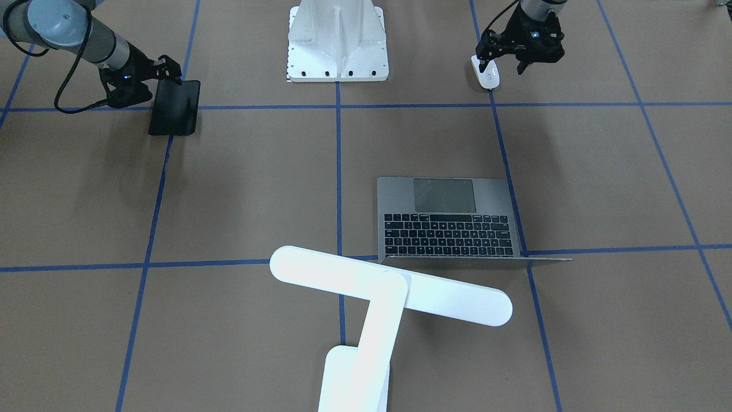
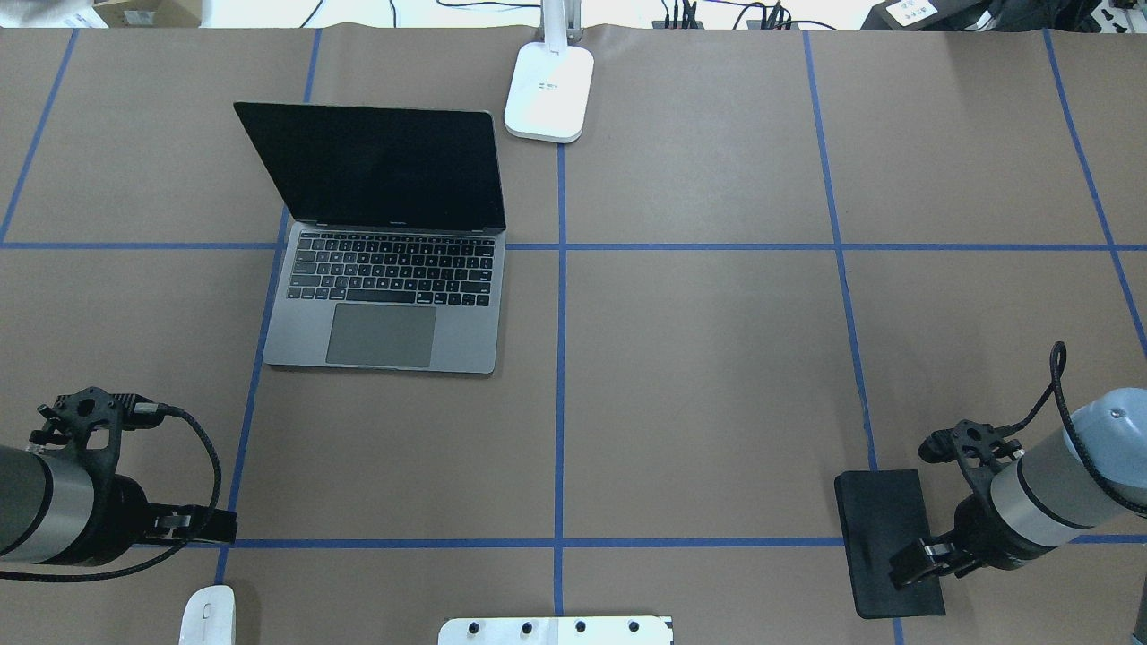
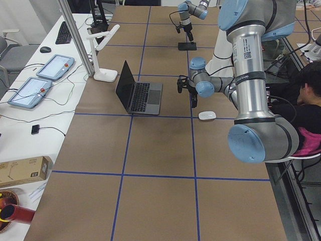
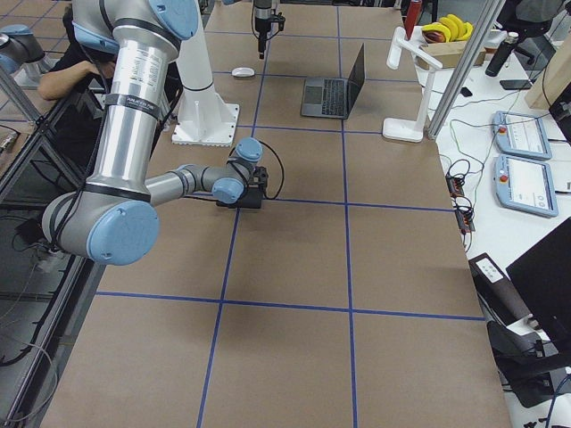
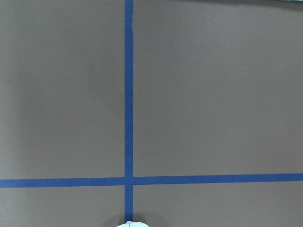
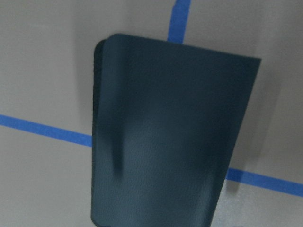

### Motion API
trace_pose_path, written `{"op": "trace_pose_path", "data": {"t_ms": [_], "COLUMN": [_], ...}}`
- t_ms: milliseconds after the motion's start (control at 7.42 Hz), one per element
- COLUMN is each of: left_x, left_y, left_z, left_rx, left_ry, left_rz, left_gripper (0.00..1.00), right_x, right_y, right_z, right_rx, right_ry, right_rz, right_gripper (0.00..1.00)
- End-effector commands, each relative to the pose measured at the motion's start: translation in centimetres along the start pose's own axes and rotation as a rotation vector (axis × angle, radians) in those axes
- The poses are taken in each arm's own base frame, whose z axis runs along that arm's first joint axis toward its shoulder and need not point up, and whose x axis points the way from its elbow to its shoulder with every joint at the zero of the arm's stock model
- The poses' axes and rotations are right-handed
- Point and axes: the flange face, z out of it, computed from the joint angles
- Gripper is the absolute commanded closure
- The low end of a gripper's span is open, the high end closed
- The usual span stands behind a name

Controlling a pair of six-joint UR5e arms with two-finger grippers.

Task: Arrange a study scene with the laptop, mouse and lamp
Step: 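Grasp the black pad edge with the right gripper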

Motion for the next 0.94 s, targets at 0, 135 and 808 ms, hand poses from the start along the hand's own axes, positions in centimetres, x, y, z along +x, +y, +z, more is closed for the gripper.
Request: {"op": "trace_pose_path", "data": {"t_ms": [0, 135, 808], "left_x": [0.02, 0.08, -0.01], "left_y": [-0.09, -0.07, -0.11], "left_z": [-0.19, -0.27, -0.29], "left_rx": [0.004, 0.004, 0.005], "left_ry": [0.004, 0.007, 0.005], "left_rz": [0.001, 0.005, 0.004], "left_gripper": [0.02, 0.02, 0.03], "right_x": [-0.06, -0.13, 0.05], "right_y": [0.18, 0.41, 0.54], "right_z": [0.27, 0.67, 1.15], "right_rx": [-0.007, -0.018, -0.029], "right_ry": [0.002, 0.005, 0.011], "right_rz": [-0.004, -0.009, -0.008], "right_gripper": [0.27, 0.31, 0.42]}}
